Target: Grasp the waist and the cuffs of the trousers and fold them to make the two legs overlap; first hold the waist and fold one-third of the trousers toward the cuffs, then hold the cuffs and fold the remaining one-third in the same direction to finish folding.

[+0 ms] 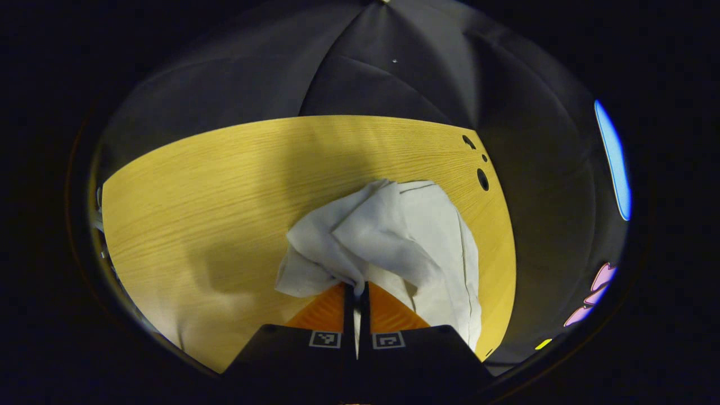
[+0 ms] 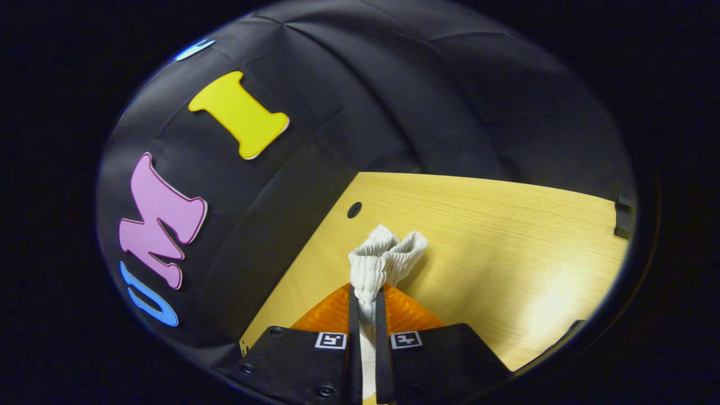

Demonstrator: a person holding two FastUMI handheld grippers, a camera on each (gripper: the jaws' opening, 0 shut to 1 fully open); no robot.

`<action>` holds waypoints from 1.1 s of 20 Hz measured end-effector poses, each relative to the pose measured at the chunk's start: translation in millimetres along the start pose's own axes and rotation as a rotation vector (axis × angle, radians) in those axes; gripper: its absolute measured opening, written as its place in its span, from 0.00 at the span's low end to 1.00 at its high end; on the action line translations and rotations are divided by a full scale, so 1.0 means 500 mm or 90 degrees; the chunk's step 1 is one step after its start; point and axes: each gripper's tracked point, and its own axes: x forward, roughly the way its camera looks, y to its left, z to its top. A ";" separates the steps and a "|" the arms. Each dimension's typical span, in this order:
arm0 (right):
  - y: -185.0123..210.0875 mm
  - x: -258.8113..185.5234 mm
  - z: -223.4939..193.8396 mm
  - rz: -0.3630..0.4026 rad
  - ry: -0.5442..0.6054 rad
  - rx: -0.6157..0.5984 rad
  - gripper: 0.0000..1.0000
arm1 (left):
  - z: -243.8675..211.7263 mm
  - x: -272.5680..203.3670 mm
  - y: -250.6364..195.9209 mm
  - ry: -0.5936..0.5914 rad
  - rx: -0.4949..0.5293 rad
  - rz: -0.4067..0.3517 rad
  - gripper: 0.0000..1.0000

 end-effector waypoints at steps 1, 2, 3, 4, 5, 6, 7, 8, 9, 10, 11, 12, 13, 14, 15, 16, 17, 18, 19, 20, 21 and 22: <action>0.031 -0.006 -0.010 0.021 0.002 -0.013 0.13 | -0.002 -0.002 -0.002 0.000 -0.011 -0.012 0.06; 0.064 -0.017 -0.022 0.042 0.006 -0.026 0.13 | -0.006 -0.001 -0.001 0.000 -0.022 -0.021 0.06; 0.099 -0.024 -0.039 0.062 0.013 -0.038 0.13 | -0.008 0.000 -0.001 0.000 -0.026 -0.026 0.06; 0.132 -0.028 -0.060 0.080 0.020 -0.051 0.14 | -0.008 -0.001 -0.004 0.001 -0.026 -0.032 0.06; 0.156 -0.029 -0.078 0.093 0.029 -0.063 0.13 | -0.009 0.001 -0.003 0.001 -0.025 -0.037 0.06; 0.179 -0.036 -0.101 0.107 0.038 -0.082 0.13 | -0.012 0.002 -0.003 0.002 -0.024 -0.041 0.06; 0.199 -0.039 -0.123 0.118 0.047 -0.099 0.13 | -0.011 0.003 -0.005 0.001 -0.025 -0.047 0.06; 0.219 -0.042 -0.143 0.131 0.056 -0.112 0.13 | -0.011 0.001 -0.005 0.001 -0.027 -0.052 0.06; 0.238 -0.045 -0.164 0.144 0.067 -0.123 0.13 | -0.011 0.000 -0.006 0.001 -0.031 -0.057 0.06; 0.252 -0.052 -0.187 0.156 0.077 -0.134 0.13 | -0.012 0.000 -0.005 0.001 -0.032 -0.060 0.06; 0.266 -0.056 -0.213 0.165 0.091 -0.146 0.13 | -0.011 -0.001 -0.005 0.002 -0.031 -0.063 0.06; 0.277 -0.063 -0.240 0.175 0.102 -0.159 0.13 | -0.011 -0.001 -0.006 0.002 -0.028 -0.065 0.06; 0.286 -0.065 -0.266 0.186 0.117 -0.173 0.13 | -0.011 -0.002 -0.006 0.002 -0.025 -0.067 0.06; 0.293 -0.067 -0.289 0.196 0.130 -0.186 0.13 | -0.010 -0.003 -0.006 0.002 -0.026 -0.068 0.06; 0.300 -0.064 -0.315 0.206 0.144 -0.196 0.14 | -0.010 -0.003 -0.007 0.002 -0.028 -0.071 0.06; 0.302 -0.061 -0.343 0.211 0.162 -0.205 0.14 | -0.010 -0.003 -0.007 0.003 -0.031 -0.075 0.06; 0.300 -0.063 -0.383 0.212 0.181 -0.215 0.13 | -0.009 -0.004 -0.007 0.005 -0.031 -0.078 0.06; 0.290 -0.067 -0.415 0.211 0.200 -0.227 0.13 | -0.009 -0.004 -0.007 0.005 -0.030 -0.080 0.06; 0.284 -0.071 -0.449 0.209 0.221 -0.240 0.14 | -0.009 -0.004 -0.007 0.005 -0.028 -0.080 0.06; 0.271 -0.073 -0.479 0.207 0.240 -0.256 0.13 | -0.010 -0.003 -0.008 0.004 -0.026 -0.079 0.06; 0.256 -0.076 -0.511 0.203 0.258 -0.272 0.13 | -0.009 -0.005 -0.008 0.003 -0.023 -0.080 0.06; 0.248 -0.070 -0.531 0.200 0.279 -0.285 0.13 | -0.010 -0.004 -0.008 0.003 -0.021 -0.080 0.06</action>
